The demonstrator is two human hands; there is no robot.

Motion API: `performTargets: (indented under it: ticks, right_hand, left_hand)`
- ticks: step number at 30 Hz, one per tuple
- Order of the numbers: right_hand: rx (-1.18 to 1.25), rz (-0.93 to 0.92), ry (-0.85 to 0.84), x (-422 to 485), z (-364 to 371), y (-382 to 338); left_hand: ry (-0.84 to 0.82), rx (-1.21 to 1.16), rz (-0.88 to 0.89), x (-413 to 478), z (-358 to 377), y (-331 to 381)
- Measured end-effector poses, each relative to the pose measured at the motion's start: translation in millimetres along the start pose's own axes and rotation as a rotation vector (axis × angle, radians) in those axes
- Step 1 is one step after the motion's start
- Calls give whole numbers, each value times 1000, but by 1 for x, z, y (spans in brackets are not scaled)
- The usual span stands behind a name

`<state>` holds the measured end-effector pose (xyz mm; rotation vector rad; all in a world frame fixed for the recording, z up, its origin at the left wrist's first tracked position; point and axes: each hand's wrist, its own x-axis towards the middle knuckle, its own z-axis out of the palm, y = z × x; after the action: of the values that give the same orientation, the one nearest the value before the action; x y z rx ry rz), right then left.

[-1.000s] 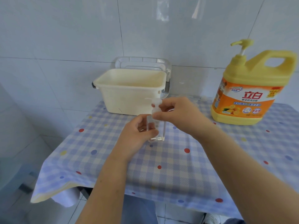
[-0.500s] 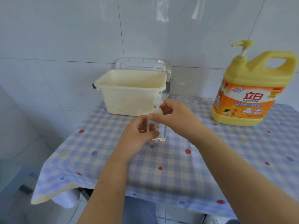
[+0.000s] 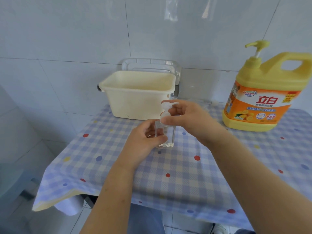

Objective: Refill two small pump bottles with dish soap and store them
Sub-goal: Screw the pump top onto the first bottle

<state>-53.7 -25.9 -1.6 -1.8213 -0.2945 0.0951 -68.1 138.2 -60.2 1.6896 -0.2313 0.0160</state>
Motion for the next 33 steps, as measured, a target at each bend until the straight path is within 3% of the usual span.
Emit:
performTargets:
  ticks: [9, 14, 21, 24, 33]
  right_hand:
    - [-228, -83, 311, -5, 29, 4]
    - [-339, -46, 239, -9, 26, 0]
    - [-212, -49, -61, -12, 1, -7]
    - [-257, -73, -38, -11, -2, -6]
    - [-458, -176, 251, -7, 20, 7]
  left_hand:
    - [15, 44, -10, -2, 0, 2]
    - [-5, 30, 0, -3, -2, 2]
    - [-46, -26, 3, -1, -3, 0]
    - [-51, -17, 10, -1, -2, -1]
    - [0, 35, 14, 0, -2, -5]
